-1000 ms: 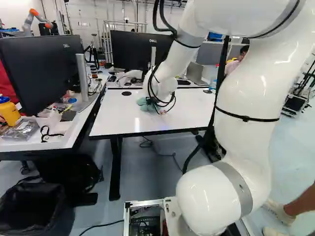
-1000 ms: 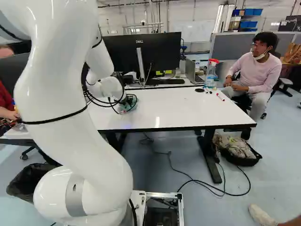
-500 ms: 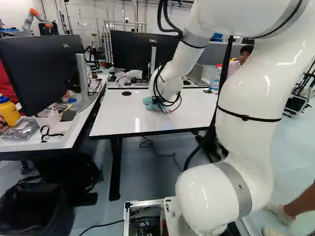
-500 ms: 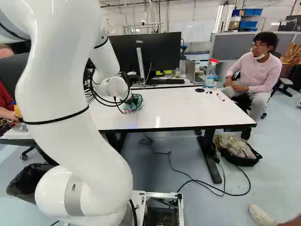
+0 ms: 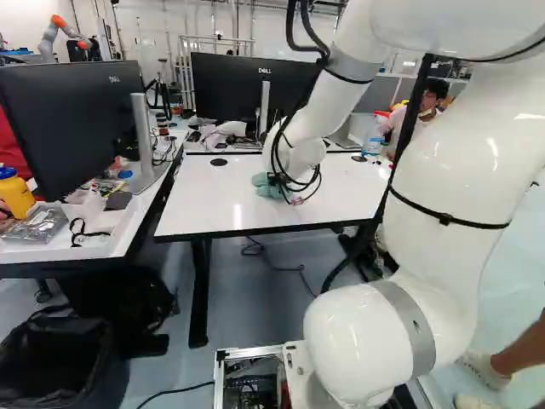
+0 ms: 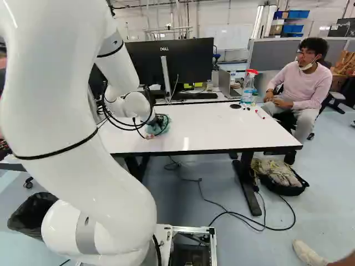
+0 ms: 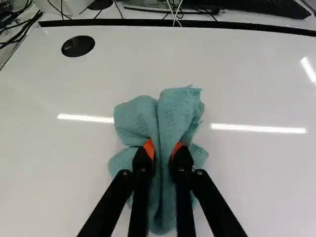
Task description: Clean the table with the green towel
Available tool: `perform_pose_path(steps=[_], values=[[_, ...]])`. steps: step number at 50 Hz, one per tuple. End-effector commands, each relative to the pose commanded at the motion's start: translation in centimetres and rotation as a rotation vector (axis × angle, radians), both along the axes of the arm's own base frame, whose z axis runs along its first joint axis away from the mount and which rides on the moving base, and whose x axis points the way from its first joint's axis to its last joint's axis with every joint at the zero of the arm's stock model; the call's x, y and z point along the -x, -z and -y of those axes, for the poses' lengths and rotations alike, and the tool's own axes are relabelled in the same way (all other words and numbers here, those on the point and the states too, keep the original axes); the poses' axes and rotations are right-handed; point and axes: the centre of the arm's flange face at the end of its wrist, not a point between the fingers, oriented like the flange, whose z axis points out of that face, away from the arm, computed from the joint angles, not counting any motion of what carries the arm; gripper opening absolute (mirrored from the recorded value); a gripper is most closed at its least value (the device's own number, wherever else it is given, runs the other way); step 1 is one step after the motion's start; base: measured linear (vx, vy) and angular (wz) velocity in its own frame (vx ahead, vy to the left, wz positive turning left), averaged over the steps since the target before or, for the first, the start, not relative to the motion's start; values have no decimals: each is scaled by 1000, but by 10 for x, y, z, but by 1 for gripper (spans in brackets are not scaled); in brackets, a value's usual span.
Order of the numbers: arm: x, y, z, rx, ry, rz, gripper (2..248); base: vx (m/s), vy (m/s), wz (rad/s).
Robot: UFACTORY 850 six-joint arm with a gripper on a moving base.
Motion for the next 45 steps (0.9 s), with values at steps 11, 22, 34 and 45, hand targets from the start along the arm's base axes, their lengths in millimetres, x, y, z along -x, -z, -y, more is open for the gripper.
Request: perform_pose_path(steps=[11,22,34,45], values=[[9,0,-14,0,-34,-1,55,0,0,0],[-2,0,-28,0,-63,1,55,0,0,0],[-25,0,-33,-1,-65,8,55,0,0,0],[-46,1,-30,-2,-51,15,55,0,0,0]])
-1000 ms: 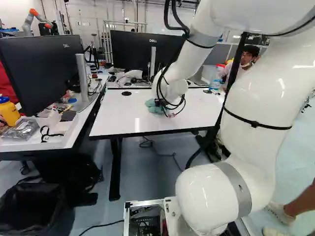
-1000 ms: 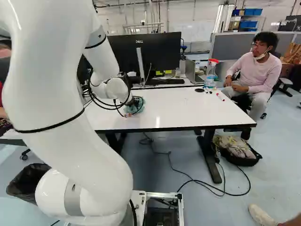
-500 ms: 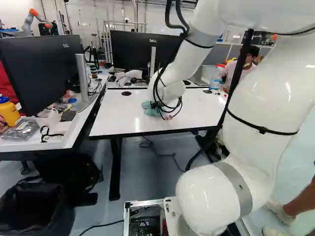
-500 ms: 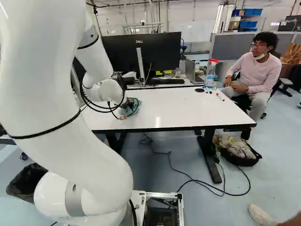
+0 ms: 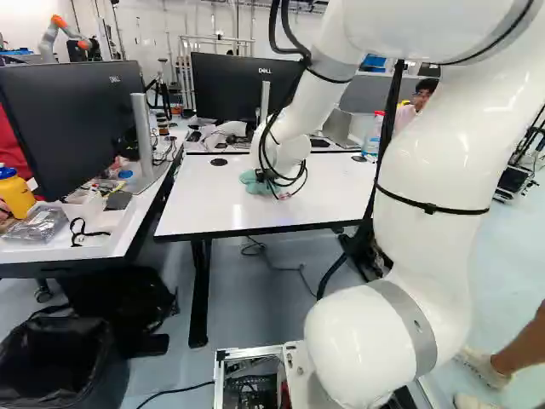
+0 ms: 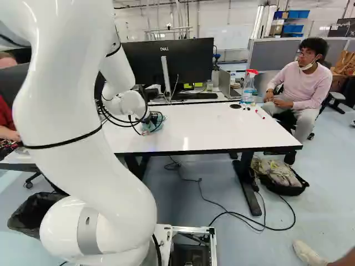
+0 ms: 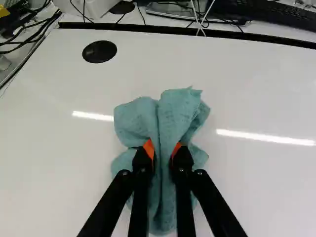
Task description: Clean the table with the green towel
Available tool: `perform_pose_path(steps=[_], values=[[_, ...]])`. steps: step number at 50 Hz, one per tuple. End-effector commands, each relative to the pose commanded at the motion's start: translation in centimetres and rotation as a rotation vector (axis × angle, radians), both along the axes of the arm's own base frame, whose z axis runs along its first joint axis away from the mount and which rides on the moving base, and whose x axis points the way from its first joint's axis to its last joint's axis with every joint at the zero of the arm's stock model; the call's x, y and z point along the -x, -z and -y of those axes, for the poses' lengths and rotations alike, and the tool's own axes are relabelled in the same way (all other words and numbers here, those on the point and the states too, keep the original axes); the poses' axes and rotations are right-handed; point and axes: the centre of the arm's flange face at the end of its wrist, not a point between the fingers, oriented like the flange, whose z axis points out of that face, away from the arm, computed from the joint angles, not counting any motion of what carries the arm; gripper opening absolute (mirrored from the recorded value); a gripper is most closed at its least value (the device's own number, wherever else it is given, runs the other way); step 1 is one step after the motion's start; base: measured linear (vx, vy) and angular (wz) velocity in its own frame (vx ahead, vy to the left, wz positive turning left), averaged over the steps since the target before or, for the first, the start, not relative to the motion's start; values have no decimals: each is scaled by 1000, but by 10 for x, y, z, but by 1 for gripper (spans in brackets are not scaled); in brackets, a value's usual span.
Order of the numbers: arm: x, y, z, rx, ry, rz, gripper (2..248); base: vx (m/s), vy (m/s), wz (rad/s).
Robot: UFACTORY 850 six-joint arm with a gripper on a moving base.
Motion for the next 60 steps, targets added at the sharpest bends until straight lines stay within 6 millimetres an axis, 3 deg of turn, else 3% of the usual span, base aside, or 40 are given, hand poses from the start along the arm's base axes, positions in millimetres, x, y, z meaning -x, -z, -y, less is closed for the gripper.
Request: perform_pose_path(steps=[12,28,51,60], values=[[-10,0,15,0,32,3,55,0,0,0],[0,0,37,0,76,-2,55,0,0,0],[41,-1,26,2,43,-14,55,0,0,0],[43,-1,14,2,16,-14,55,0,0,0]])
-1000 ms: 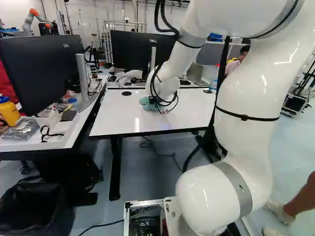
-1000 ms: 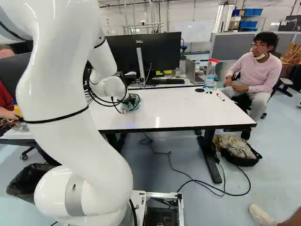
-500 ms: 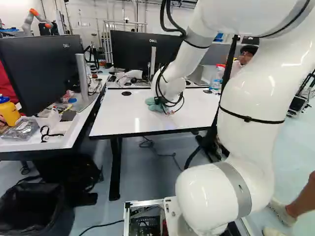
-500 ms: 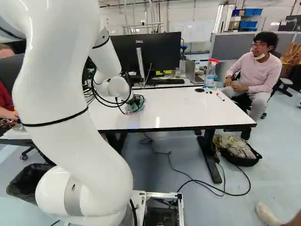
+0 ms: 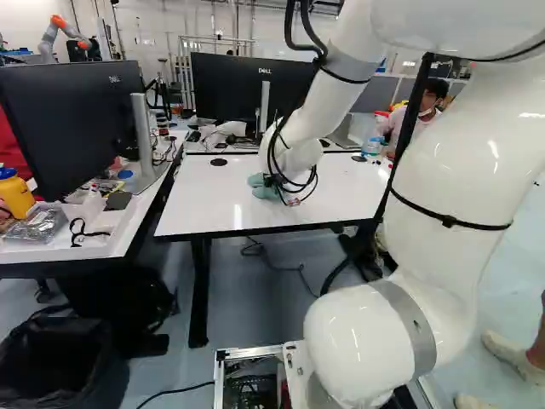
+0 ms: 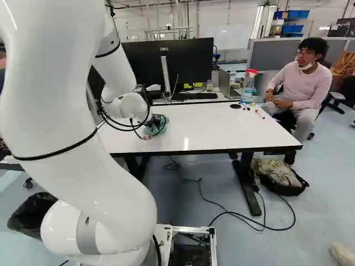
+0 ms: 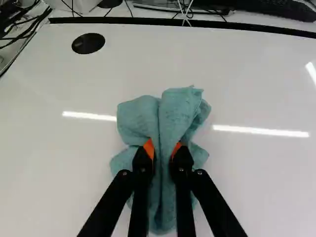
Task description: Clean the table with the green towel
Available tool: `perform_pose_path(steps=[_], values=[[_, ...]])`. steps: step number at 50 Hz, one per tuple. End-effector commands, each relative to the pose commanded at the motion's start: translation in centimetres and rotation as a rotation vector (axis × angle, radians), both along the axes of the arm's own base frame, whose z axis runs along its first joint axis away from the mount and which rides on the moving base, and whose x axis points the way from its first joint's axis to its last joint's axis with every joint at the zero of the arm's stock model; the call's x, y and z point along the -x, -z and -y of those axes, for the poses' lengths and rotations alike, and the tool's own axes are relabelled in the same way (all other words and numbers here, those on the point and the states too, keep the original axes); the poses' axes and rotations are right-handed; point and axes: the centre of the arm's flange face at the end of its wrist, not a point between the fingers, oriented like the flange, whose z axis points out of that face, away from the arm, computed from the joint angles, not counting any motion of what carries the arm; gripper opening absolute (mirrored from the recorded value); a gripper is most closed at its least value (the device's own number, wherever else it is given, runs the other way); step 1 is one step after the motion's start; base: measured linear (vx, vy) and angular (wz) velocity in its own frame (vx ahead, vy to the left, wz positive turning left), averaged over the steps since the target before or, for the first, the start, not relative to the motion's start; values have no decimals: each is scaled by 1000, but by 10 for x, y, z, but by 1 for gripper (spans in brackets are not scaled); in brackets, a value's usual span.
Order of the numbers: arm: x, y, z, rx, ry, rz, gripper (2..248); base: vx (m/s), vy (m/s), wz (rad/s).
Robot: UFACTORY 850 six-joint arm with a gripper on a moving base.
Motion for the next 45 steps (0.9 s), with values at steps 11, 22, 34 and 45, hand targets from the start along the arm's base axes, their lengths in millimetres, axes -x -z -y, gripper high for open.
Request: perform_pose_path(steps=[11,22,34,45], values=[[1,-4,-1,-1,-2,8,55,0,0,0],[5,-15,0,-5,-2,32,55,0,0,0],[6,-27,1,-6,0,40,55,0,0,0],[3,-36,1,-3,2,18,55,0,0,0]])
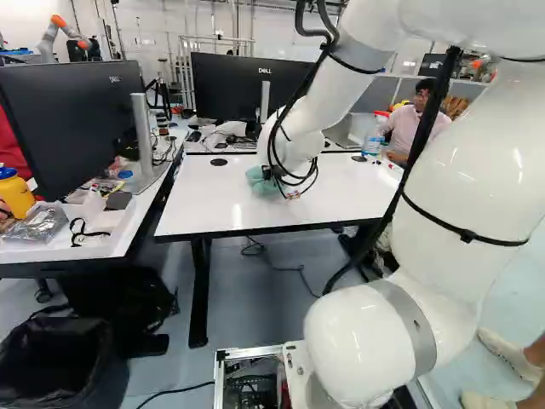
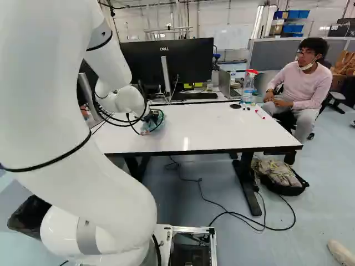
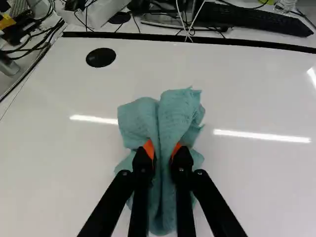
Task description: Clean the table with the green towel
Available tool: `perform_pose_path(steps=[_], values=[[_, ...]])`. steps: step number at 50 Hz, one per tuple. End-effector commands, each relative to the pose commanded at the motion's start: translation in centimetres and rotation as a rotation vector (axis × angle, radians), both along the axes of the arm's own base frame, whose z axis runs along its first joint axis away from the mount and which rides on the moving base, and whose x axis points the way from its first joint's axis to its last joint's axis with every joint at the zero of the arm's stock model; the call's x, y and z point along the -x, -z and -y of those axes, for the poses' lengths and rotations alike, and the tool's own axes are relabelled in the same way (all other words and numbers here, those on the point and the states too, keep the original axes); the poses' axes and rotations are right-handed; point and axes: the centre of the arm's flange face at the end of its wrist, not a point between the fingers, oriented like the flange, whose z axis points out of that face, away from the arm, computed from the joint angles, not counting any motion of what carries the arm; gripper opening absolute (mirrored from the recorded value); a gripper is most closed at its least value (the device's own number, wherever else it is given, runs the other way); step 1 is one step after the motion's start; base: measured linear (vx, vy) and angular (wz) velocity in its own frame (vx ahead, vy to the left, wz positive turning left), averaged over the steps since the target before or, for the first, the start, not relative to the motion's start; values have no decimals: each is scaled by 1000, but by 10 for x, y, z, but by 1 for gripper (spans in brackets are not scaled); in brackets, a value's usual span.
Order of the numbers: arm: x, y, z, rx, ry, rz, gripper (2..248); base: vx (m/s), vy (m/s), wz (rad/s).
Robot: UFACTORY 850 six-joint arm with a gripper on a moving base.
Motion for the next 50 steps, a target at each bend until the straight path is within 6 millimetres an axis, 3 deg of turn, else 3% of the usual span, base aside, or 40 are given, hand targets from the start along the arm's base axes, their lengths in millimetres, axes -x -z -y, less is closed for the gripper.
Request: perform_pose_path(steps=[30,50], values=[[11,-23,3,17,4,-123,55,0,0,0],[31,-38,6,31,4,-221,55,0,0,0]])
